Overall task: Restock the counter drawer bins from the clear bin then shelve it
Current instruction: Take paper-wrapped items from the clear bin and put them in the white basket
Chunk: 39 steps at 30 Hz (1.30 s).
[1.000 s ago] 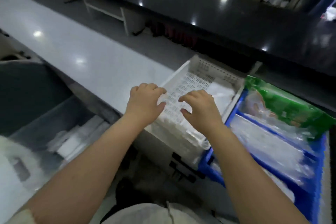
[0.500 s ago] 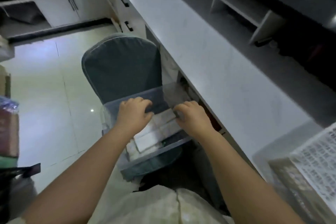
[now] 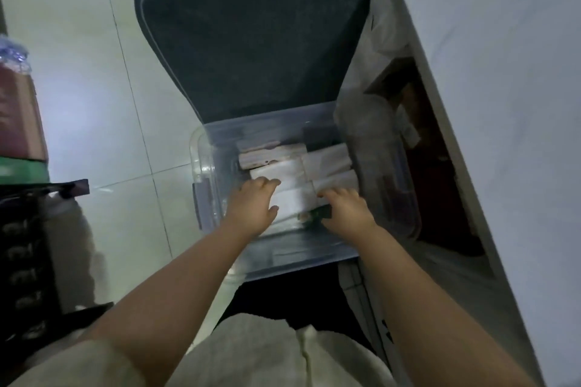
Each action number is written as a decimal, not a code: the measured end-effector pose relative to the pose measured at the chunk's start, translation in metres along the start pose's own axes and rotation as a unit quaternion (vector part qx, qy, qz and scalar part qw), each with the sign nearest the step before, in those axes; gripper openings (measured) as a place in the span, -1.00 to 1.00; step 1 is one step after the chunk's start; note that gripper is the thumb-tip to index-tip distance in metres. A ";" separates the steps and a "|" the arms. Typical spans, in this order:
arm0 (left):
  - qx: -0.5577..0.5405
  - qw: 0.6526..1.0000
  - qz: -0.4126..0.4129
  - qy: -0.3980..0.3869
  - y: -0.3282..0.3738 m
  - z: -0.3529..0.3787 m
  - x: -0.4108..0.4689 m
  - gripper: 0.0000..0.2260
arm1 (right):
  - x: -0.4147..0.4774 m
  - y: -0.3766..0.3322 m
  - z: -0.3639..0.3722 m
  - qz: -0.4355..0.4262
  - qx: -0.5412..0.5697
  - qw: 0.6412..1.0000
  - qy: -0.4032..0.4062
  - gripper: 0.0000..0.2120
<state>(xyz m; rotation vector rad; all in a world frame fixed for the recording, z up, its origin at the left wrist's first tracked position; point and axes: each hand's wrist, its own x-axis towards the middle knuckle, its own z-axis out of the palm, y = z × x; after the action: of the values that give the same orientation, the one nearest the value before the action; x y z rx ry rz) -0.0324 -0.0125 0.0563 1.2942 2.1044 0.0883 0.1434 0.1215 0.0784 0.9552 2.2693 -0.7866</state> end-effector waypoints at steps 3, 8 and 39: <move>0.015 0.999 -0.032 -0.039 -0.017 0.036 0.041 -0.41 | 0.054 0.010 0.025 -0.026 0.007 0.999 -0.033 -0.48; -0.008 1.000 -0.015 0.022 -0.028 0.082 0.107 -0.50 | 0.127 0.040 0.056 -0.067 -0.029 0.997 -0.022 -0.56; -0.059 0.995 -0.085 0.003 0.024 0.133 0.166 -0.63 | 0.133 0.089 0.103 -0.132 0.001 0.990 -0.049 -0.72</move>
<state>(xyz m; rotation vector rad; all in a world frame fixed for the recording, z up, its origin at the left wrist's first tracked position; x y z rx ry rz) 0.0115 0.0991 -0.1206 1.0421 2.1711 0.1412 0.1581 0.1594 -0.1073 0.6084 2.3354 -0.9253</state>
